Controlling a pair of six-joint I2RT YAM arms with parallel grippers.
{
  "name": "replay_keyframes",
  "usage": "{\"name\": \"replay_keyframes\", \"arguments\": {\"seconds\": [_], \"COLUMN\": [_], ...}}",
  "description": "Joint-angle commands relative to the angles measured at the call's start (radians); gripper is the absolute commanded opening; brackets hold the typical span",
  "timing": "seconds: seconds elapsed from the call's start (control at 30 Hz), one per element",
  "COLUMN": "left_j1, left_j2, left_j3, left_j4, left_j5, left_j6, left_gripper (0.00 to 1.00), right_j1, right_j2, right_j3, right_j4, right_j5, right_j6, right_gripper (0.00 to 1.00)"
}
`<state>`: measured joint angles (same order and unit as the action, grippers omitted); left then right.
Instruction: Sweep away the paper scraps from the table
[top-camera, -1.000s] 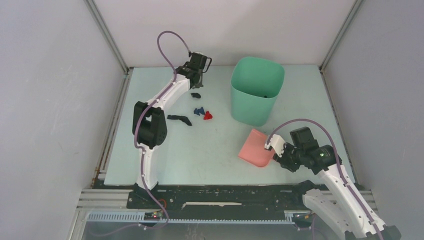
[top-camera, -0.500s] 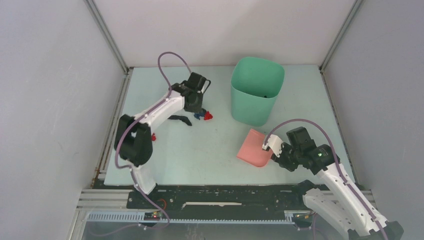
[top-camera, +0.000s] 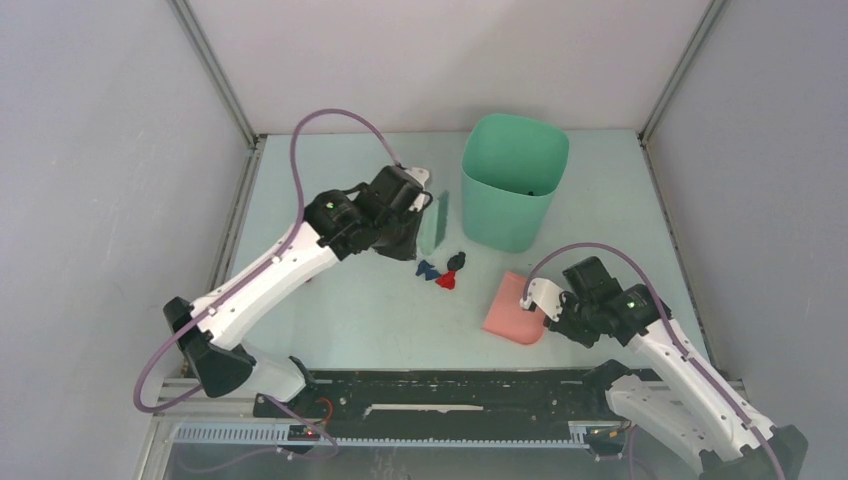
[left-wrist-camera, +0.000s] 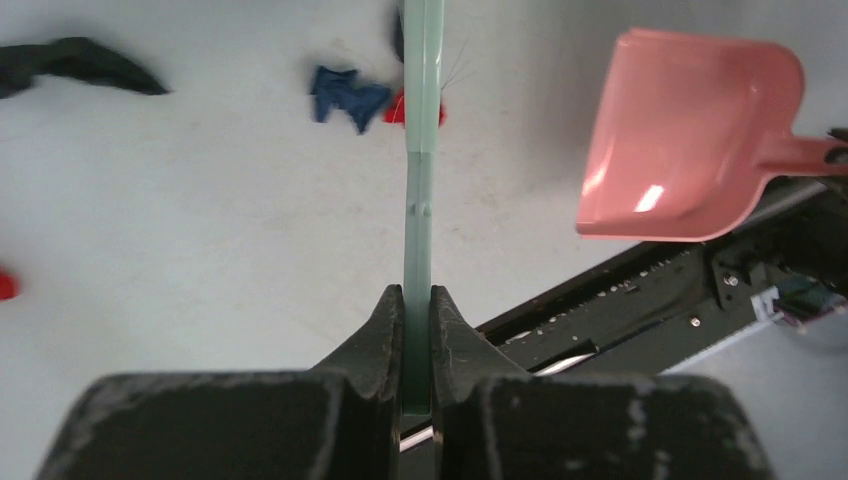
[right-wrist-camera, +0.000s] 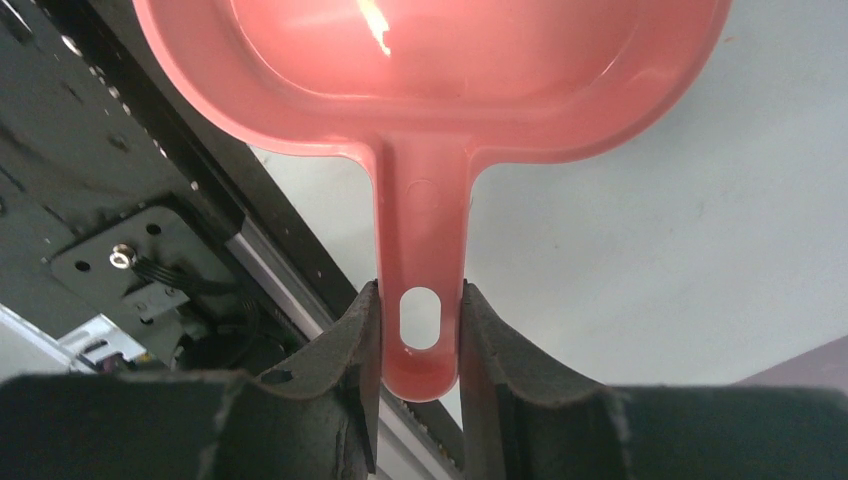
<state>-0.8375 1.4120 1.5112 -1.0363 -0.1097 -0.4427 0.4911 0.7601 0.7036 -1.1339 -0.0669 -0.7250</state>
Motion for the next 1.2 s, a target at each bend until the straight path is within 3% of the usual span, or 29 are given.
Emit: {"name": "replay_keyframes", "arguments": {"seconds": [0.0, 0.13, 0.37, 0.7, 0.9, 1.17], "left_j1": [0.026, 0.031, 0.032, 0.031, 0.023, -0.031], "left_j2": [0.024, 0.129, 0.277, 0.387, 0.358, 0.264], "left_j3": [0.177, 0.269, 0.243, 0.189, 0.125, 0.082], "left_j4": [-0.248, -0.351, -0.386, -0.338, -0.23, -0.175], "left_j5": [-0.174, -0.246, -0.297, -0.085, 0.157, 0.33], "left_j6": [0.067, 0.158, 0.192, 0.209, 0.188, 0.136], "left_gripper": [0.0, 0.0, 0.0, 0.0, 0.0, 0.0], "right_j1": [0.009, 0.021, 0.096, 0.14, 0.159, 0.179], "right_j2": [0.047, 0.086, 0.175, 0.36, 0.465, 0.562], "right_j3": [0.03, 0.033, 0.048, 0.059, 0.063, 0.113], "right_j4": [-0.028, -0.016, -0.005, 0.137, 0.22, 0.265], "right_j5": [0.062, 0.092, 0.082, 0.042, 0.039, 0.027], "right_j6": [-0.047, -0.04, 0.044, 0.147, 0.196, 0.233], "right_gripper": [0.0, 0.0, 0.0, 0.0, 0.0, 0.0]}}
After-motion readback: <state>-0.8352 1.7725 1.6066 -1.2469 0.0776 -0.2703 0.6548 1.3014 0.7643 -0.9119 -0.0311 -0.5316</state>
